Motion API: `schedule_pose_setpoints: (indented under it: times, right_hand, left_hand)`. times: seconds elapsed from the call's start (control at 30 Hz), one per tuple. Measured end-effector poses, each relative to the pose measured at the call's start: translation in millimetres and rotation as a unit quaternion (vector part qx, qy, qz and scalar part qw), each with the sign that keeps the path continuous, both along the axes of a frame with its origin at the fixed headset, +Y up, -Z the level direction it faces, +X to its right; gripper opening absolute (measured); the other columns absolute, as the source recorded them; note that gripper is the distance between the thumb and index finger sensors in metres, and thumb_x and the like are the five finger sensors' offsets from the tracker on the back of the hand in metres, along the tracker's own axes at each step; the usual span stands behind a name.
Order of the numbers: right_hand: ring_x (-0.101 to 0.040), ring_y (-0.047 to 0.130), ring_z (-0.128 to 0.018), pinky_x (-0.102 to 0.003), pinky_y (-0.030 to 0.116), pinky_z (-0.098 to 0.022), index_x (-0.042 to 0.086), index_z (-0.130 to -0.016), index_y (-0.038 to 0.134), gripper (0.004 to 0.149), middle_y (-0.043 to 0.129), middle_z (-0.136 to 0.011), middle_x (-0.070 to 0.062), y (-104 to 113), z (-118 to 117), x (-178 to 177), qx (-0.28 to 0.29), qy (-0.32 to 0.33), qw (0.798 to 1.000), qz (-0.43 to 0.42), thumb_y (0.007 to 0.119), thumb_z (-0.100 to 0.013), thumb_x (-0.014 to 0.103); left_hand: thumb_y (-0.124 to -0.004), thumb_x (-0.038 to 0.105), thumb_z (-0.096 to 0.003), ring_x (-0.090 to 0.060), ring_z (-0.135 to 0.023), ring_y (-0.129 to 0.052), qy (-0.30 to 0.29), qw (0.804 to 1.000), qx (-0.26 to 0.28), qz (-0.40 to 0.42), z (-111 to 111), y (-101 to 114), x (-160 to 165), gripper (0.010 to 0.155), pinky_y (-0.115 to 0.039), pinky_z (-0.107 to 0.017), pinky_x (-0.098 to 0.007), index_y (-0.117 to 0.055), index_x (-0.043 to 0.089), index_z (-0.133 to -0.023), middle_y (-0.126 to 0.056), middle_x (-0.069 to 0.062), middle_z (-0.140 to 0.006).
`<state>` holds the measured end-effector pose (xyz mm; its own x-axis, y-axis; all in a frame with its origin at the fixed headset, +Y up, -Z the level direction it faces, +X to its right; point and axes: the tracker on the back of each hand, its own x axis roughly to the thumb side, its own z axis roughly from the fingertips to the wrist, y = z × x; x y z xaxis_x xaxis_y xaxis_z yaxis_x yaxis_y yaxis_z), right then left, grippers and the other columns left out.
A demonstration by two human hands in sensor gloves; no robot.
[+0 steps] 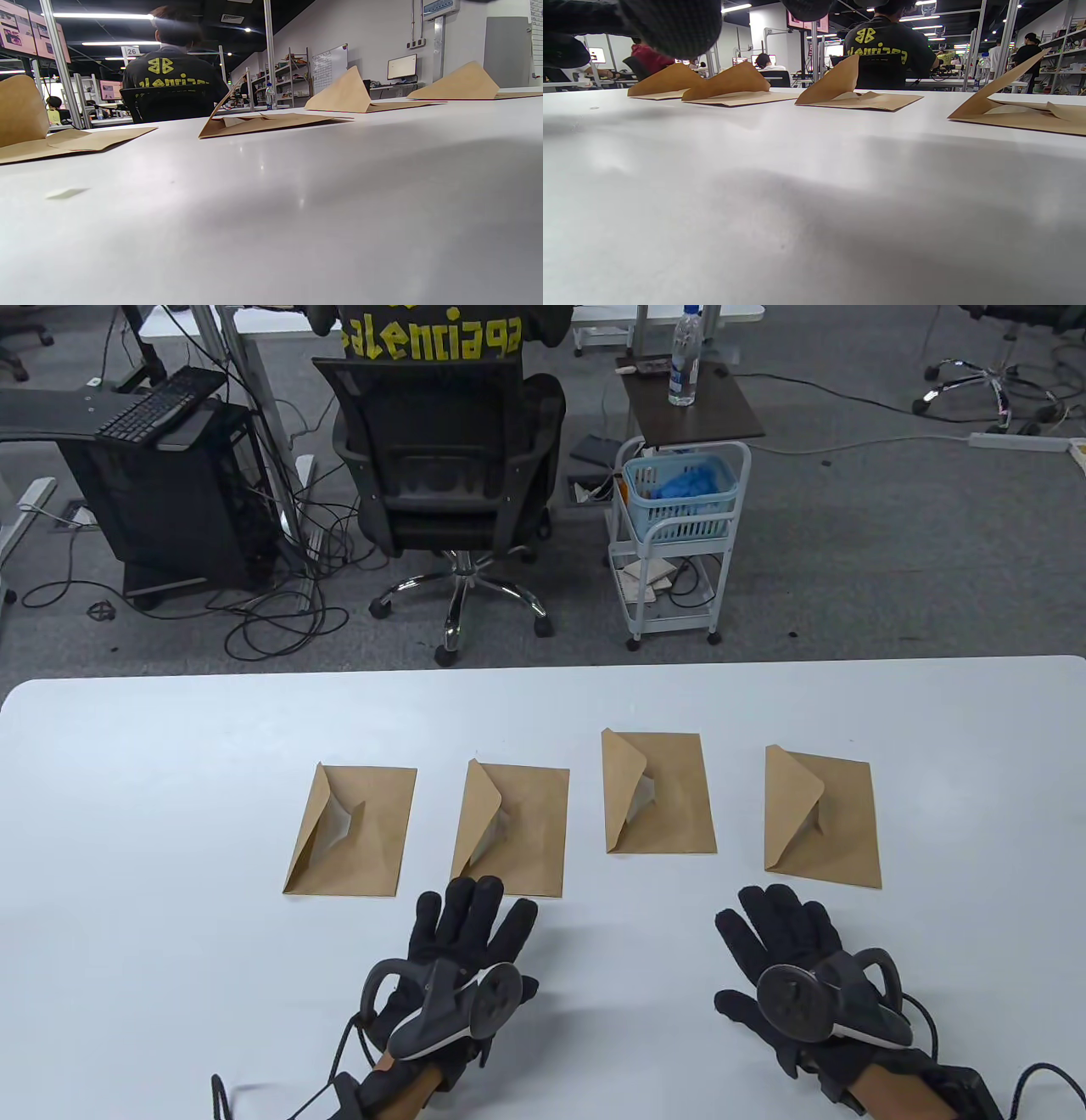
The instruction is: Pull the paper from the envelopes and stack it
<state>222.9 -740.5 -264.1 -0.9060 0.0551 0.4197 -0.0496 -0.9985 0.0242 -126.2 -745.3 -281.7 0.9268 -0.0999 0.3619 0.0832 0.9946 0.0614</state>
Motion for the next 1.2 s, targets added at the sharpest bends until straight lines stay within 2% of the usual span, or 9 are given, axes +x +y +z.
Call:
schedule_pose_setpoints:
  times: [0.4,0.67,0.8,0.9,1.03,1.1,1.2]
  right_hand:
    - [-0.054,0.024,-0.103,-0.071,0.029,-0.068,0.015,-0.111,0.037,0.081,0.026,-0.112,-0.026,1.2,-1.0,0.5,0.006,-0.006,1.000,-0.001,0.070,-0.049,0.056]
    - [-0.054,0.026,-0.104,-0.071,0.030,-0.069,0.015,-0.111,0.037,0.081,0.027,-0.113,-0.026,7.2,-14.1,10.7,0.006,-0.046,0.998,-0.030,0.071,-0.049,0.056]
    - [-0.054,0.032,-0.104,-0.071,0.035,-0.070,0.015,-0.111,0.038,0.083,0.029,-0.113,-0.026,19.4,-31.4,24.6,0.020,-0.109,0.992,-0.062,0.075,-0.048,0.055]
    - [-0.056,0.049,-0.102,-0.069,0.046,-0.069,0.013,-0.110,0.042,0.085,0.038,-0.112,-0.028,30.4,-46.7,38.8,0.035,-0.170,0.981,-0.092,0.080,-0.046,0.054]
    - [-0.055,0.064,-0.097,-0.067,0.055,-0.066,0.011,-0.109,0.046,0.085,0.047,-0.110,-0.029,45.7,-74.8,57.2,0.039,-0.259,0.958,-0.114,0.086,-0.045,0.050]
    - [-0.052,0.071,-0.094,-0.066,0.059,-0.066,0.012,-0.108,0.050,0.082,0.052,-0.109,-0.028,50.7,-91.0,63.7,0.045,-0.306,0.947,-0.088,0.088,-0.045,0.047]
    - [-0.049,0.076,-0.092,-0.064,0.063,-0.065,0.013,-0.108,0.052,0.079,0.056,-0.108,-0.026,53.6,-114.6,73.7,0.044,-0.386,0.919,-0.063,0.090,-0.045,0.041]
  left_hand:
    - [-0.062,0.062,-0.0452,-0.042,-0.114,-0.019,0.002,1.000,0.000,-0.001,-0.2,0.7,0.4,0.078,-0.013,-0.079,-0.062,-0.023,0.042,-0.110,-0.015,-0.009,-0.120]
    - [-0.062,0.062,-0.0451,-0.042,-0.114,-0.019,0.003,1.000,-0.007,0.000,-2.2,-0.4,0.8,0.078,-0.013,-0.079,-0.062,-0.024,0.042,-0.110,-0.015,-0.009,-0.120]
    - [-0.062,0.062,-0.0452,-0.042,-0.115,-0.019,0.008,1.000,-0.005,0.002,-3.1,1.7,-0.6,0.078,-0.013,-0.079,-0.062,-0.024,0.042,-0.110,-0.015,-0.009,-0.120]
    - [-0.062,0.062,-0.0452,-0.042,-0.115,-0.019,0.010,1.000,-0.007,0.004,-3.9,2.1,-1.4,0.078,-0.013,-0.079,-0.062,-0.024,0.042,-0.110,-0.016,-0.009,-0.120]
    - [-0.062,0.062,-0.0451,-0.042,-0.115,-0.019,0.013,1.000,-0.011,0.001,-5.1,1.8,-2.6,0.078,-0.013,-0.079,-0.062,-0.024,0.042,-0.110,-0.016,-0.008,-0.120]
    - [-0.062,0.062,-0.0451,-0.042,-0.115,-0.019,0.015,1.000,-0.011,0.000,-5.3,2.2,-3.1,0.078,-0.013,-0.079,-0.062,-0.025,0.042,-0.110,-0.016,-0.009,-0.120]
    - [-0.062,0.062,-0.0451,-0.042,-0.115,-0.019,0.017,1.000,-0.010,0.001,-5.7,2.7,-4.0,0.078,-0.013,-0.079,-0.062,-0.025,0.042,-0.110,-0.016,-0.009,-0.120]
